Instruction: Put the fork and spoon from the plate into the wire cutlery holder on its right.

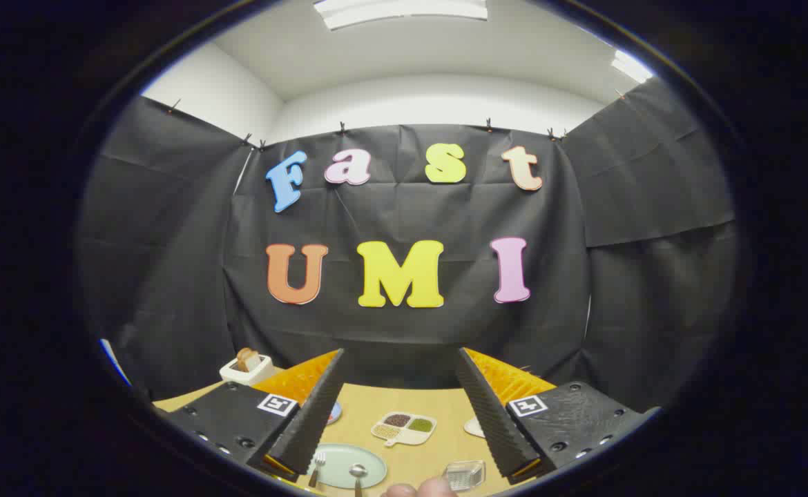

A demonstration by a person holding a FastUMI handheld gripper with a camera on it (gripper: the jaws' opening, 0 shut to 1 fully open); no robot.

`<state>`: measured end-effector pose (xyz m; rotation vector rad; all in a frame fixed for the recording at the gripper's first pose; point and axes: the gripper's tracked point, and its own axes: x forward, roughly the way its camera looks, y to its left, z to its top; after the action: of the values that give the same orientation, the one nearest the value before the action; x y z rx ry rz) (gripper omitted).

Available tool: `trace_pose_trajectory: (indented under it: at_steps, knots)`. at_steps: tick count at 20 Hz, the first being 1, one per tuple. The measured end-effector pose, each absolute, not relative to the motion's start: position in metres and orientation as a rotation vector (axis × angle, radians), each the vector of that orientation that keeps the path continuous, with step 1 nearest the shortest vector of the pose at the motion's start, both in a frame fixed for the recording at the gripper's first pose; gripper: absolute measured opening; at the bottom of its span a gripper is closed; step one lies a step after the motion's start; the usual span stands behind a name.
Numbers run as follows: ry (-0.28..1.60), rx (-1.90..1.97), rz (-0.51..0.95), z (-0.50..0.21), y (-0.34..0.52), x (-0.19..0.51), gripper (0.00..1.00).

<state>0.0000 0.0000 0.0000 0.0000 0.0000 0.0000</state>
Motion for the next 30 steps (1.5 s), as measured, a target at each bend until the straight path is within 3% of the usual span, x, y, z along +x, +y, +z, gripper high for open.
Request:
trace_pose_trajectory:
  at_steps: [20, 30]
  knots:
    - [0.09, 0.029, -0.01, -0.03, 0.003, 0.01, 0.95]
    - [0.319, -0.032, 0.073, -0.132, 0.028, 0.01, 0.95]
